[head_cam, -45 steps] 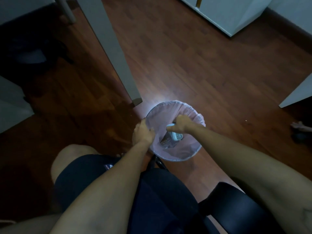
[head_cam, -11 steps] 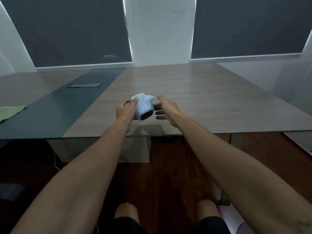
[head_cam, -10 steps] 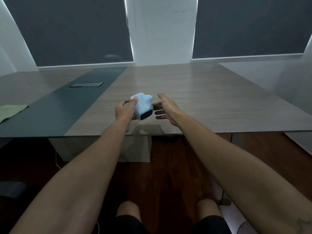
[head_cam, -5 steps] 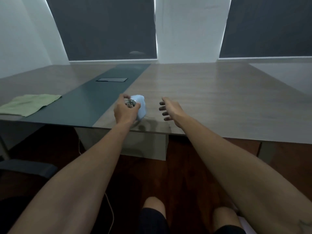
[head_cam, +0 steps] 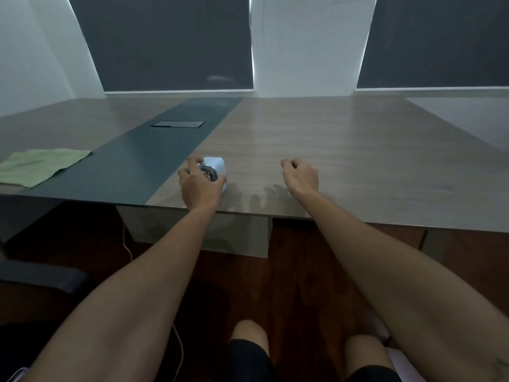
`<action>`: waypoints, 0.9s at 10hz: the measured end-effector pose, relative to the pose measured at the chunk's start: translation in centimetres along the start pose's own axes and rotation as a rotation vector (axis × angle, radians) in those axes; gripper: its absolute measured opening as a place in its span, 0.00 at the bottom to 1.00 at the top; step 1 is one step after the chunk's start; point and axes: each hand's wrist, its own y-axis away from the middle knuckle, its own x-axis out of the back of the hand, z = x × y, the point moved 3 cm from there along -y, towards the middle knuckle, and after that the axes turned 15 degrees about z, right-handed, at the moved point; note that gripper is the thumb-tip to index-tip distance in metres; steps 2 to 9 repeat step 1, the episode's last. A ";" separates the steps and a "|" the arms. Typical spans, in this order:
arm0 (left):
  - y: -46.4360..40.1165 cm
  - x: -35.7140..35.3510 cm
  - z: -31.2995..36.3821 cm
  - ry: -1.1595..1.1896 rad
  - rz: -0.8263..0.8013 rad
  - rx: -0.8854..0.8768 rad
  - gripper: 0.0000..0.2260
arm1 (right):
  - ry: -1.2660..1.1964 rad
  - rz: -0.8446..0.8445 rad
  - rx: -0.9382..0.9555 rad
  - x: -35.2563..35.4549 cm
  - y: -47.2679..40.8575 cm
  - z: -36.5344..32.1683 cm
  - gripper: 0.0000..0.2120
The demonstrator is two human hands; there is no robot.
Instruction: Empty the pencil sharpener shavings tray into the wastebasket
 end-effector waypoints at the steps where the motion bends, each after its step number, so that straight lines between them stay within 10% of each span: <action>1: 0.4 -0.1 1.2 -0.092 0.058 -0.155 0.36 | 0.138 0.020 0.130 1.7 0.1 0.4 0.19; 9: 0.4 -0.1 1.2 -0.092 0.058 -0.155 0.36 | 0.138 0.020 0.130 1.7 0.1 0.4 0.19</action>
